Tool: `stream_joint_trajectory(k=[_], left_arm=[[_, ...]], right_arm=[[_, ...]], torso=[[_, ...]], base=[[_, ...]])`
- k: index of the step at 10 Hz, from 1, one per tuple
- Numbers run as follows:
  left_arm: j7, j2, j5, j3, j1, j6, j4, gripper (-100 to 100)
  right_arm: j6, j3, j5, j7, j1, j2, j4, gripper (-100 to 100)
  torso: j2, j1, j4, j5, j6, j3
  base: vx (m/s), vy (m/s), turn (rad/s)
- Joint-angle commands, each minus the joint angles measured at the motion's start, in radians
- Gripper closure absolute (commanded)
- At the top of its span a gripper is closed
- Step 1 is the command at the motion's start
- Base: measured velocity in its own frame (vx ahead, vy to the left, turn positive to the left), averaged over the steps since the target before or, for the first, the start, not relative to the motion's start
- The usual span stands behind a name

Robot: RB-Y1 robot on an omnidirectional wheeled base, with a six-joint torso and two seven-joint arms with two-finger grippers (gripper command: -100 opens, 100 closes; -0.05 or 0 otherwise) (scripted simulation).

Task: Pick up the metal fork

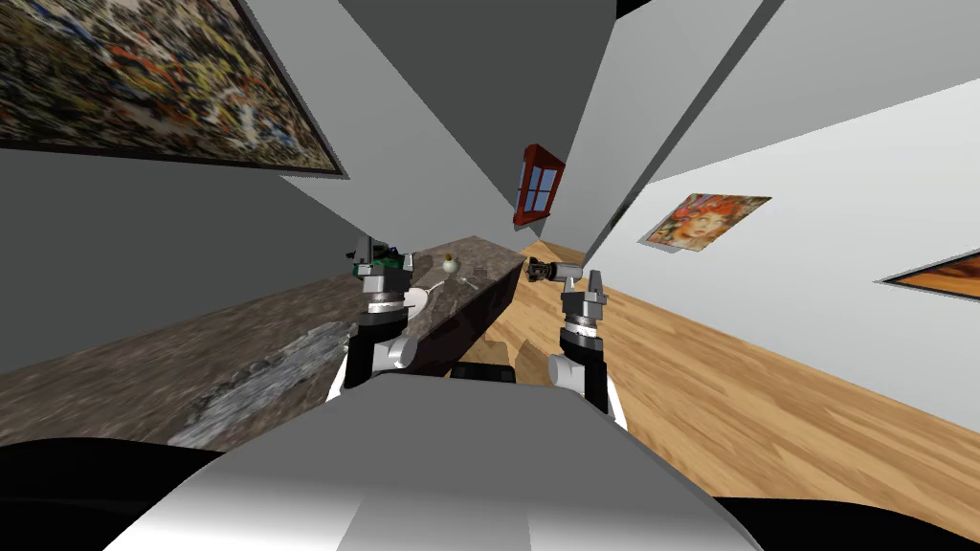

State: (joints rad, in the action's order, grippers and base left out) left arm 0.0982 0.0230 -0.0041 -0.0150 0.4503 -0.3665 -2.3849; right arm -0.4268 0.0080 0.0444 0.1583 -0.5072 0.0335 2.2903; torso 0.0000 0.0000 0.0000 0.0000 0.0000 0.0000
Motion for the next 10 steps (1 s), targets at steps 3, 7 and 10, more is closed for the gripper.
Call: stream_joint_trajectory(k=[3,7,10], left_arm=[[0.034,-0.105,-0.02,-0.006,-0.019,-0.024,0.009,-100],[0.09,-0.215,-0.051,-0.011,-0.048,-0.06,0.031,-100],[0.138,-0.293,-0.077,-0.015,-0.069,-0.09,0.054,-100]], right_arm=[[0.0,0.0,0.0,0.0,0.0,0.0,0.0,0],[0.0,0.0,0.0,0.0,0.0,0.0,0.0,0],[0.0,0.0,0.0,0.0,0.0,0.0,0.0,0]], torso=[[0.002,0.0,0.0,0.0,0.0,0.001],[0.002,-0.001,0.0,0.0,0.0,0.001],[0.002,-0.002,0.0,0.0,0.0,0.001]], base=[[-0.029,-0.01,0.064],[-0.032,-0.023,0.076],[-0.033,-0.036,0.074]])
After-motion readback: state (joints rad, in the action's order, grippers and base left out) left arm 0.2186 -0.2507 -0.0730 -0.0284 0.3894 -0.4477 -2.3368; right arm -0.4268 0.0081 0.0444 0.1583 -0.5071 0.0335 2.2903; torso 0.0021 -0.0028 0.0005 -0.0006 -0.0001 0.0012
